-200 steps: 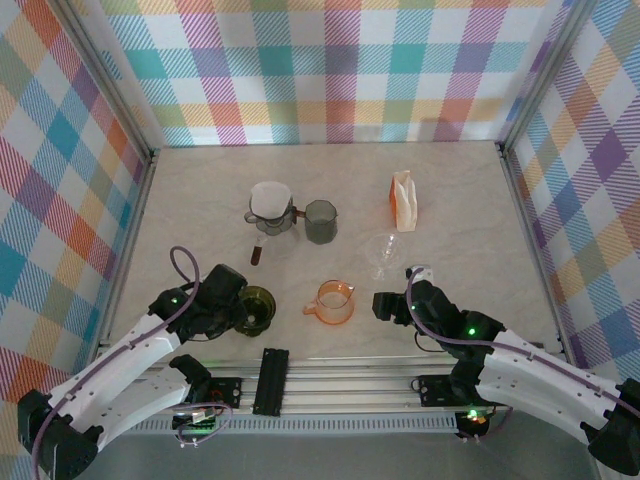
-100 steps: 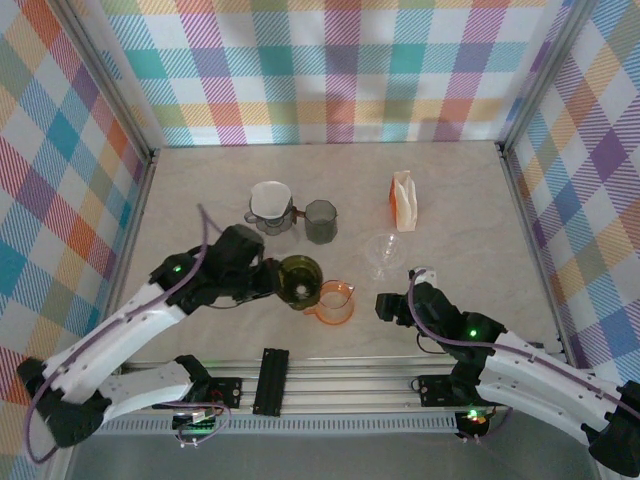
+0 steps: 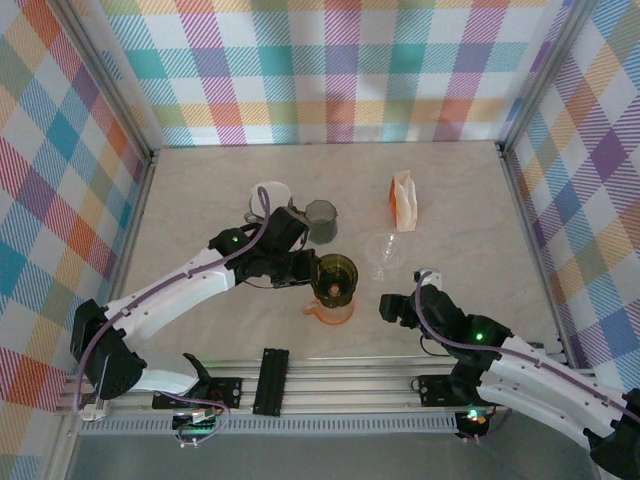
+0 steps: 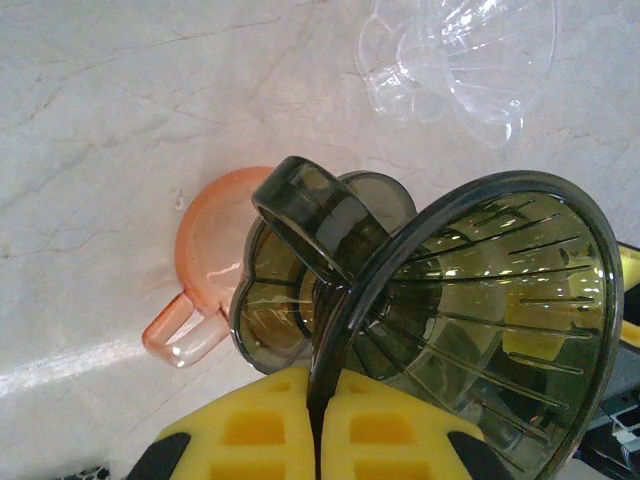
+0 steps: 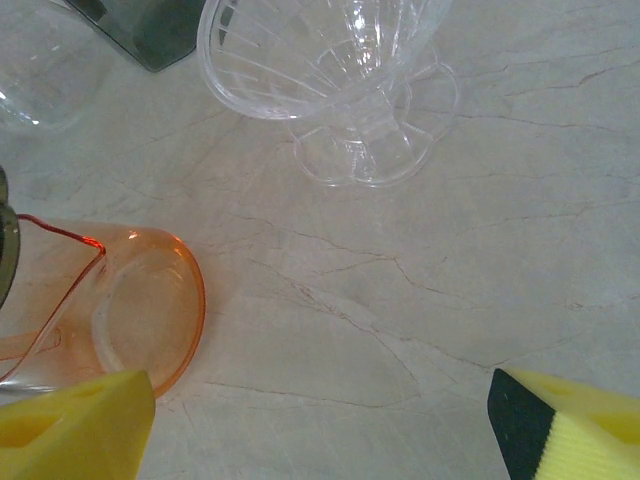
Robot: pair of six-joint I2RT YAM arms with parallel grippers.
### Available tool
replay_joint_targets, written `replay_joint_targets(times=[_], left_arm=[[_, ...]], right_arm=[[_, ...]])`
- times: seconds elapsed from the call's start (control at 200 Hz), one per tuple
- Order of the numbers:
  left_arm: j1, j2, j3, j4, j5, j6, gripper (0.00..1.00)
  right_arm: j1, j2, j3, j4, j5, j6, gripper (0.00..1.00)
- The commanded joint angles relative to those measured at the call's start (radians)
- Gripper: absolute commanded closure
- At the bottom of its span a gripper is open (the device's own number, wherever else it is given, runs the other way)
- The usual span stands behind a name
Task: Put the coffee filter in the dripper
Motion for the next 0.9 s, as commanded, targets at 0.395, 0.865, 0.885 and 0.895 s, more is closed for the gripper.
replay_joint_targets(times=[0.395, 0.865, 0.885, 0.895], left_arm=[[0.015, 0.039, 0.011, -0.014, 0.013, 0.038, 1.0], [0.016, 0.015, -0.029, -0.006, 0.025, 0.025, 1.0], [0.017, 0.012, -0.032, -0.005, 0.026, 0.024, 1.0], [0.016, 0.011, -0.034, -0.005, 0.025, 0.023, 0.99]], right_arm=[[-0.003, -0.015, -0.017, -0.011, 0.011, 0.013, 0.12], [-0.003, -0.008, -0.013, -0.009, 0.012, 0.015, 0.12], [-0.003, -0.009, -0.012, -0.01, 0.012, 0.014, 0.12], [-0.003, -0.007, -0.012, -0.009, 0.012, 0.014, 0.12]])
